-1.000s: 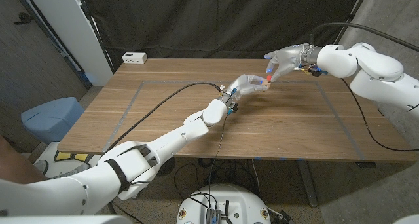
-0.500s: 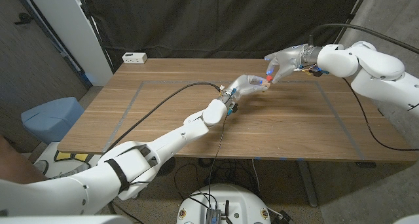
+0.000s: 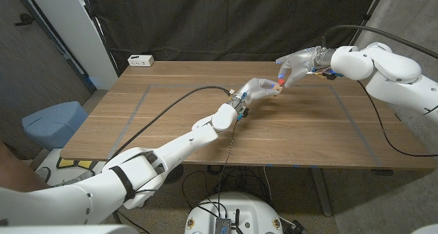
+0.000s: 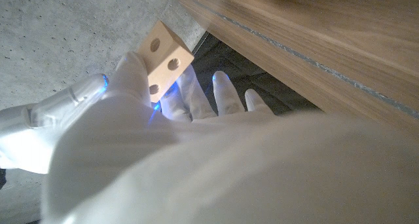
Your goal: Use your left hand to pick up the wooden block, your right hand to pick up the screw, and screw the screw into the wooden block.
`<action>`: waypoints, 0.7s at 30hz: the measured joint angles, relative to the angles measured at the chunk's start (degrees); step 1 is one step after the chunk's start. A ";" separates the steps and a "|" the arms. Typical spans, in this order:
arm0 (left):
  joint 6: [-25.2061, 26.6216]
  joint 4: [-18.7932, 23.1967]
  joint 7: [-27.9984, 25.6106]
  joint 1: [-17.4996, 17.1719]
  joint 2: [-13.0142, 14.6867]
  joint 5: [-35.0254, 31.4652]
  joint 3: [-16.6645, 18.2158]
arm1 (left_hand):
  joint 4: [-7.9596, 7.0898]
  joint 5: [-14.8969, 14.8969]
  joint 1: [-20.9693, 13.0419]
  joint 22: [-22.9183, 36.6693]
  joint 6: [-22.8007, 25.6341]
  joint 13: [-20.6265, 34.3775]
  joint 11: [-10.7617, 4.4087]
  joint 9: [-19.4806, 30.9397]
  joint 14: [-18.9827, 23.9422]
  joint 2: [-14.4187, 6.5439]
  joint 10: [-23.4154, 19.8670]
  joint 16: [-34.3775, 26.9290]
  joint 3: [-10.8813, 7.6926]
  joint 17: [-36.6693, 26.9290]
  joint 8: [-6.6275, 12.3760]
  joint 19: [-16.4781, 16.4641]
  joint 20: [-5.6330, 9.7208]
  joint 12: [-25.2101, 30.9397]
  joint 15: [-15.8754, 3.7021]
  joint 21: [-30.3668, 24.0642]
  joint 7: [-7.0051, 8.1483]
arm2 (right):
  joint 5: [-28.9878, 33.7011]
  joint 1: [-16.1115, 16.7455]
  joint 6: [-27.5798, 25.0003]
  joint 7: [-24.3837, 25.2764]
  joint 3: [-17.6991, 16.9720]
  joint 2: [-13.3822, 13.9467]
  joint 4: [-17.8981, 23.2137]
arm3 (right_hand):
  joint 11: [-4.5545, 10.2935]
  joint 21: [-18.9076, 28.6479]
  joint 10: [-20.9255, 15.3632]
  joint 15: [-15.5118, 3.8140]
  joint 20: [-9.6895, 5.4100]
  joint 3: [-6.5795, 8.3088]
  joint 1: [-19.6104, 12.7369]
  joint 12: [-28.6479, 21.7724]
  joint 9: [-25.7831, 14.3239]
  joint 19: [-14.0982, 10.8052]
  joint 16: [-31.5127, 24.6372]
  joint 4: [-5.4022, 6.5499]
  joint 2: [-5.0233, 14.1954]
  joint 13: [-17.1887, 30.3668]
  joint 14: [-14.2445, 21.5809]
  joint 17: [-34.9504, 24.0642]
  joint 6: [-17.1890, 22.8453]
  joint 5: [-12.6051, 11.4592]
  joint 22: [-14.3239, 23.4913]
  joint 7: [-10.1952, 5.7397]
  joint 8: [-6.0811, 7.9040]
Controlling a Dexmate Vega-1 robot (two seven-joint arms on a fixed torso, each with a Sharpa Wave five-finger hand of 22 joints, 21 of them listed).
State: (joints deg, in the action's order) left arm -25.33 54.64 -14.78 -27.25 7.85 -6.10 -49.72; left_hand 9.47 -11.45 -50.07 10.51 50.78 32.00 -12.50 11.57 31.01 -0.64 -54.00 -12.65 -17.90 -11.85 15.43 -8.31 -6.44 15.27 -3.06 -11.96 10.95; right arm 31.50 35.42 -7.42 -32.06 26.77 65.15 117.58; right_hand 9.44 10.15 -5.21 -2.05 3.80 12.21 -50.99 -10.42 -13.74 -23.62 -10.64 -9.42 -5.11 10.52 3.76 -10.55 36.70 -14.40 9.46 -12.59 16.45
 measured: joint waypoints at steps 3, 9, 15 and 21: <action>-0.03 0.00 -0.03 0.00 0.00 -0.01 0.00 | 0.00 0.00 0.01 0.00 0.00 0.01 0.00 -0.01 0.00 -0.01 0.00 0.00 0.00 0.00 -0.01 0.00 0.00 0.00 0.00 0.00 0.00 | 0.00 -0.09 0.00 0.00 0.02 -0.23 -0.36 | 0.30 0.00 -0.30 -0.05 0.00 0.07 -0.30 0.00 0.00 0.00 0.00 -0.07 0.30 0.00 0.09 0.00 0.92 0.00 0.00 0.13 0.23; -0.15 -0.06 -0.09 0.10 0.00 -0.05 0.04 | 0.00 0.01 0.02 0.00 0.00 0.02 0.01 0.01 0.00 -0.02 0.01 0.00 0.00 0.00 -0.15 0.00 0.00 0.00 0.00 0.00 0.00 | 0.00 -0.27 0.85 0.32 0.12 -0.58 -1.11 | 0.44 0.26 -0.78 0.01 -0.58 0.27 -0.67 0.00 -0.26 -0.18 -0.44 0.13 0.06 0.00 0.45 -0.27 2.46 0.00 0.00 0.05 1.21; -0.30 -0.33 -0.10 0.22 -0.05 -0.06 0.04 | 0.01 0.02 0.08 0.00 0.00 0.04 0.10 0.03 0.00 -0.08 0.09 0.00 -0.01 0.00 -0.15 0.00 0.00 -0.01 0.00 0.00 0.00 | -0.28 -0.27 1.20 0.60 0.12 -0.72 -1.61 | 0.59 0.64 -1.67 0.01 -3.04 0.71 -1.06 -0.40 -0.71 -1.41 -0.44 0.11 -0.01 0.00 1.06 -0.27 3.52 0.00 0.00 0.25 1.99; -0.37 -0.59 -0.06 0.35 -0.17 -0.06 0.01 | 0.01 0.04 0.09 0.00 0.00 0.28 0.11 0.03 0.00 -0.09 0.11 0.00 -0.01 0.00 -0.15 0.00 0.00 -0.02 0.00 0.00 0.00 | -0.79 -0.23 1.51 0.90 0.09 -0.86 -2.06 | 0.38 0.71 -2.07 -0.18 -4.73 0.94 -1.66 -0.40 -0.98 -1.87 -0.44 0.34 0.14 0.00 1.69 -0.26 4.55 0.00 -0.01 0.09 2.64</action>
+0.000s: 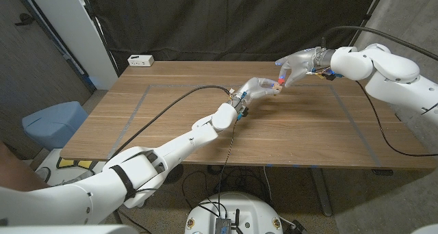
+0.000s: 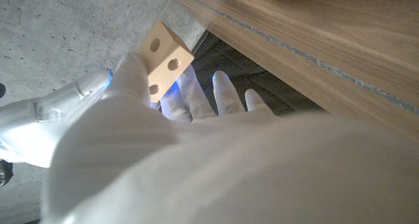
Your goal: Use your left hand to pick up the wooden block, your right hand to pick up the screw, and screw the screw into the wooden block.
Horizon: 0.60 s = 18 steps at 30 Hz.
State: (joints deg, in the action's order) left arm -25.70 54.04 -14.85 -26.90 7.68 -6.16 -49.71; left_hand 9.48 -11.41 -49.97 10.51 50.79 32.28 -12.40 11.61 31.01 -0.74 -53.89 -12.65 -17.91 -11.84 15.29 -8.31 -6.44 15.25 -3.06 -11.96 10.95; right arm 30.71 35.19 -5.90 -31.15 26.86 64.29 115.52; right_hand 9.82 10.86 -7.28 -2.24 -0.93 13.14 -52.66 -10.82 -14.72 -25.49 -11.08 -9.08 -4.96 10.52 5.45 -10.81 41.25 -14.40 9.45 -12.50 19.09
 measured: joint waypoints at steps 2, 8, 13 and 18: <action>0.00 -0.11 0.02 0.03 -0.05 0.01 -0.02 | 0.00 0.15 0.00 0.00 0.00 0.00 0.01 0.00 0.00 0.00 0.01 0.00 0.00 0.00 0.00 0.00 0.00 0.00 0.00 0.00 0.00 | -0.27 0.01 0.22 0.21 0.00 -0.04 -0.13 | 0.32 0.00 -0.31 0.19 -0.21 0.00 0.00 -0.04 -0.07 -0.22 -0.05 0.00 0.00 0.00 0.19 0.00 0.23 0.00 -0.06 0.23 0.21; -0.01 -0.25 0.04 0.06 -0.09 0.05 -0.04 | 0.00 -0.04 0.15 0.00 0.00 0.00 -0.12 -0.01 0.00 -0.15 -0.12 0.00 0.00 0.00 0.00 0.00 0.00 -0.10 0.00 0.00 0.00 | -0.69 0.00 0.83 0.66 0.00 -0.41 -0.81 | 0.21 0.00 -0.83 0.00 -1.37 0.23 0.00 -0.21 -0.34 -0.72 -0.44 0.23 0.00 0.00 0.83 0.00 1.34 0.00 -0.13 0.72 0.91; -0.01 -0.43 0.07 0.12 -0.15 0.08 -0.07 | 0.00 -0.04 0.15 0.00 0.00 -0.01 -0.12 -0.02 0.00 -0.15 -0.12 0.00 0.00 0.00 0.00 0.00 0.00 -0.11 0.00 0.00 0.00 | -1.05 -0.17 1.27 0.96 0.10 -0.63 -1.30 | 0.11 0.00 -1.33 -0.04 -1.75 0.45 -0.23 -0.21 -0.60 -1.13 -0.44 0.02 0.24 0.00 1.24 0.00 2.36 0.00 -0.13 1.12 1.50; -0.01 -0.73 0.08 0.24 -0.26 0.11 -0.13 | -0.01 -0.04 0.15 0.00 0.00 -0.03 -0.12 -0.04 0.00 -0.15 -0.12 0.00 0.00 0.00 0.00 0.00 0.00 0.02 0.00 0.00 0.00 | -1.28 -0.27 1.52 1.23 0.14 -0.72 -1.57 | 0.14 0.00 -1.77 0.19 -1.93 0.72 -0.91 -0.21 -0.74 -1.35 -0.44 0.23 0.31 0.00 1.62 0.01 3.09 0.22 -0.13 1.43 2.02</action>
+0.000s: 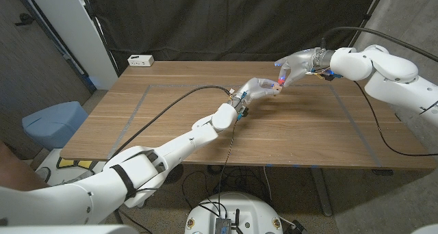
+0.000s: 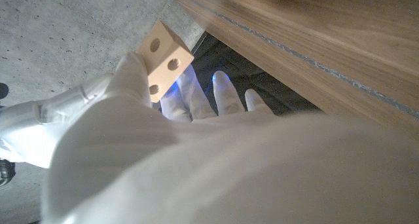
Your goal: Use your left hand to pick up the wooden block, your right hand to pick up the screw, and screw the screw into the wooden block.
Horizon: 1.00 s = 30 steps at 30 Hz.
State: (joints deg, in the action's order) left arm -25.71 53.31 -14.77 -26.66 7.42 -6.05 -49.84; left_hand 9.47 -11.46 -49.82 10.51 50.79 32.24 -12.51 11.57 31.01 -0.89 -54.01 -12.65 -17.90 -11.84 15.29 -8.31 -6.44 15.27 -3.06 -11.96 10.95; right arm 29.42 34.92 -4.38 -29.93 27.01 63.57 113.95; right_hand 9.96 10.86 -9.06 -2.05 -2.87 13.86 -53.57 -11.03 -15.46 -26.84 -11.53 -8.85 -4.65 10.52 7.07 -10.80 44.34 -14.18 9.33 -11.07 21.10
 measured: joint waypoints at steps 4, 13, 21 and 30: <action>-0.12 -0.35 0.04 0.16 -0.16 0.05 -0.05 | 0.00 0.00 0.00 0.00 0.00 -0.01 0.00 0.00 0.00 0.00 0.00 0.00 0.00 0.00 0.00 0.00 0.00 0.00 0.00 0.00 0.00 | -0.23 -0.05 0.19 0.27 0.09 -0.14 -0.33 | -0.14 0.00 -0.27 -0.22 0.20 0.00 0.00 0.00 -0.12 -0.21 0.00 0.00 0.00 0.00 0.22 0.00 0.41 0.00 0.00 0.03 0.33; -0.37 -1.20 0.11 0.56 -0.51 0.15 -0.18 | 0.00 0.02 0.00 0.00 0.00 0.01 0.00 0.04 0.00 0.00 0.00 0.00 0.00 0.00 0.00 0.00 0.00 0.00 0.00 0.00 0.00 | -0.50 -0.16 0.39 0.69 0.20 -0.26 -0.80 | -0.14 0.00 -0.27 0.00 0.20 0.39 0.00 -0.23 -0.39 -0.20 0.00 0.06 0.00 0.00 0.62 0.00 0.90 0.00 0.00 -0.09 0.77; -0.77 -1.92 0.24 0.89 -0.74 0.34 -0.27 | -0.01 0.04 0.00 0.00 0.00 0.03 0.00 0.04 0.00 0.00 0.00 0.00 0.01 0.00 0.00 0.00 0.00 -0.01 0.00 0.00 0.00 | -0.54 -0.50 0.42 0.77 0.48 -0.46 -1.09 | -0.32 0.00 -0.08 0.00 -0.10 0.39 0.00 0.03 -0.66 -0.50 0.00 0.07 0.00 0.00 0.61 0.01 -1.96 0.22 0.01 -0.59 -0.02; -1.03 -2.50 0.43 1.18 -0.92 0.48 -0.34 | 0.25 0.00 0.00 0.00 0.00 0.03 0.00 0.03 0.00 0.00 0.00 0.00 -0.25 0.00 0.00 0.00 0.00 -0.07 0.00 0.00 0.00 | -0.15 -1.16 0.16 -0.03 0.94 -0.67 -1.13 | -1.50 -0.29 1.15 -0.11 0.12 0.76 -0.29 0.46 -0.65 -0.28 0.39 0.13 -0.30 0.00 0.06 0.01 -5.89 0.21 0.01 -1.24 -1.27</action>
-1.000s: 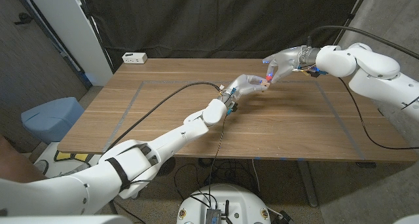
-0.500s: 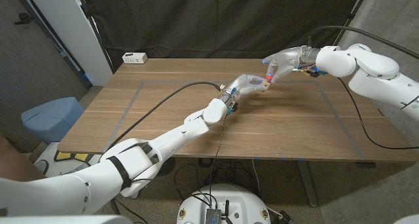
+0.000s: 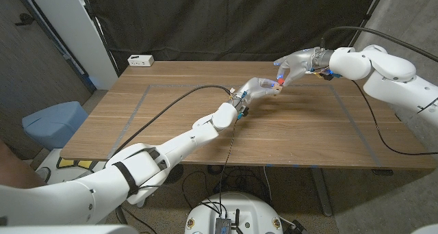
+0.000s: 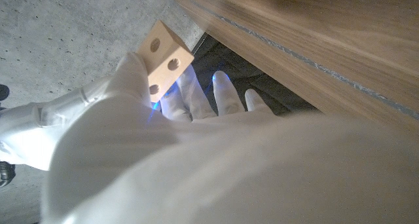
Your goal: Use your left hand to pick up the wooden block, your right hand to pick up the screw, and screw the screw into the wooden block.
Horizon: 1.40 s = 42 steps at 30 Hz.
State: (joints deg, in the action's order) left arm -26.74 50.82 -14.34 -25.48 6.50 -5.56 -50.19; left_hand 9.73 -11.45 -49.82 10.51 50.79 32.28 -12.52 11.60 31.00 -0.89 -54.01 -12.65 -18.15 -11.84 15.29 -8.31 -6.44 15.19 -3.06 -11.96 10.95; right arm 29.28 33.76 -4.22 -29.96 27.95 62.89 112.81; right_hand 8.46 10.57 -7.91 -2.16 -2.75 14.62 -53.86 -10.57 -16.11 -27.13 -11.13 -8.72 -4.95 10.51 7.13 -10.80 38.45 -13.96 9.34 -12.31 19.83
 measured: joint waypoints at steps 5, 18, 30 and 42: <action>-0.19 -0.16 0.02 0.09 -0.05 0.02 -0.04 | 0.00 0.00 0.00 0.00 0.00 0.00 0.00 -0.01 0.00 0.00 0.00 0.00 0.00 0.00 0.00 0.00 0.00 -0.05 0.00 0.00 0.00 | 0.19 -0.25 -0.31 -0.54 0.10 0.00 0.11 | -0.11 0.00 1.13 0.00 0.01 0.00 0.00 0.23 0.00 0.44 0.00 0.00 0.00 0.00 -0.62 0.00 -1.89 0.23 0.00 -0.24 -0.74; -0.38 0.26 0.08 0.01 0.10 0.03 -0.11 | 0.00 0.01 0.00 0.00 0.00 -0.04 0.01 -0.01 0.00 0.00 0.01 0.00 0.00 0.00 0.00 0.00 0.00 -0.27 0.00 0.00 0.00 | 0.05 -0.35 -0.86 -2.01 -0.02 0.66 1.18 | 0.04 -0.21 2.41 -0.11 1.13 0.00 0.32 0.22 0.01 1.55 0.33 0.00 -0.34 0.00 -1.73 -0.22 -3.47 0.23 0.01 -0.49 -1.46; 0.71 2.03 0.04 -0.87 0.66 -0.15 -0.05 | -0.01 0.04 0.00 0.00 0.00 -0.02 0.12 0.01 0.00 0.00 0.12 0.00 0.00 0.00 -0.01 0.00 0.00 -0.11 0.00 0.00 0.00 | 0.01 0.11 -0.71 -2.31 -0.51 1.33 1.92 | 0.35 -0.21 2.71 0.11 1.13 -0.01 0.01 0.22 0.01 1.55 0.33 0.00 -0.63 0.00 -1.94 -0.12 -3.44 0.23 0.01 -0.46 -1.46; 1.15 2.73 -0.18 -1.21 0.87 -0.43 -0.01 | -0.01 0.00 0.00 0.00 0.00 0.01 0.01 -0.01 0.00 0.00 0.01 0.00 0.01 0.00 -0.01 0.00 0.00 -0.14 0.00 0.00 0.00 | -0.22 0.99 -0.40 -1.66 -1.13 1.72 2.34 | 1.17 -0.21 1.87 0.11 0.86 0.46 -0.32 -0.03 -0.25 1.29 0.05 -0.02 -0.59 0.00 -1.49 -0.28 -0.05 0.22 0.01 -0.19 0.10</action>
State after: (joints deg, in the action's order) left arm -25.59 53.54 -14.51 -26.69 7.37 -6.00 -50.20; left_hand 9.72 -11.46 -49.82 10.51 50.79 32.29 -12.51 11.59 31.01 -0.89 -54.01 -12.65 -18.14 -11.84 15.27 -8.31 -6.44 15.06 -3.06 -11.96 10.95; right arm 29.06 34.75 -4.61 -31.62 26.82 64.61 115.16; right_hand 9.64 10.36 -6.03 -2.04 -1.89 15.07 -54.18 -10.61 -16.37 -25.84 -11.08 -8.74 -5.55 10.51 5.64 -11.08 38.40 -13.74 9.35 -12.50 19.93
